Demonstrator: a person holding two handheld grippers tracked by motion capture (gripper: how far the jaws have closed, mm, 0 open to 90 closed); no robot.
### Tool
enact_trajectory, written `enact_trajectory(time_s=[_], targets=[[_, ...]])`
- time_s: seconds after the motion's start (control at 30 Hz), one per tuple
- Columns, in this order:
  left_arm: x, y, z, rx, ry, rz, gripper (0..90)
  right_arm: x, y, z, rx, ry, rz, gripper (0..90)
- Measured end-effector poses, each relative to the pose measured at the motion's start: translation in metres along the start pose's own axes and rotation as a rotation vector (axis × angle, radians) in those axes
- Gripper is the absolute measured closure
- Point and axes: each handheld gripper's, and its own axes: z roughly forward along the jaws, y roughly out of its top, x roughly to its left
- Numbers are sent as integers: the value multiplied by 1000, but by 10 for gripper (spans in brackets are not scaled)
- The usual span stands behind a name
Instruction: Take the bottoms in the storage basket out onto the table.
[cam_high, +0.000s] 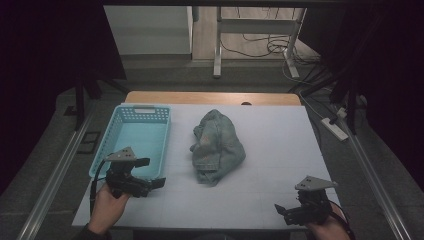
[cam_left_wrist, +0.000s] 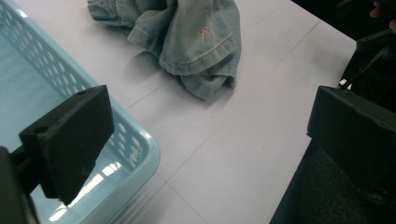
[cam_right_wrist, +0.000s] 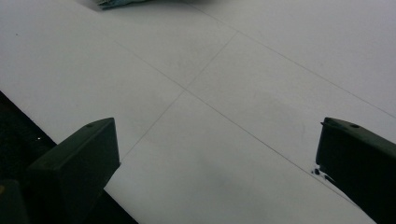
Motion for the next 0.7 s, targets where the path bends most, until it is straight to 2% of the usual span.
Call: enact_trajectory(time_s=[0.7], targets=[[1, -16, -14, -8, 19, -29, 13, 1, 0, 1, 4, -2, -5, 0]])
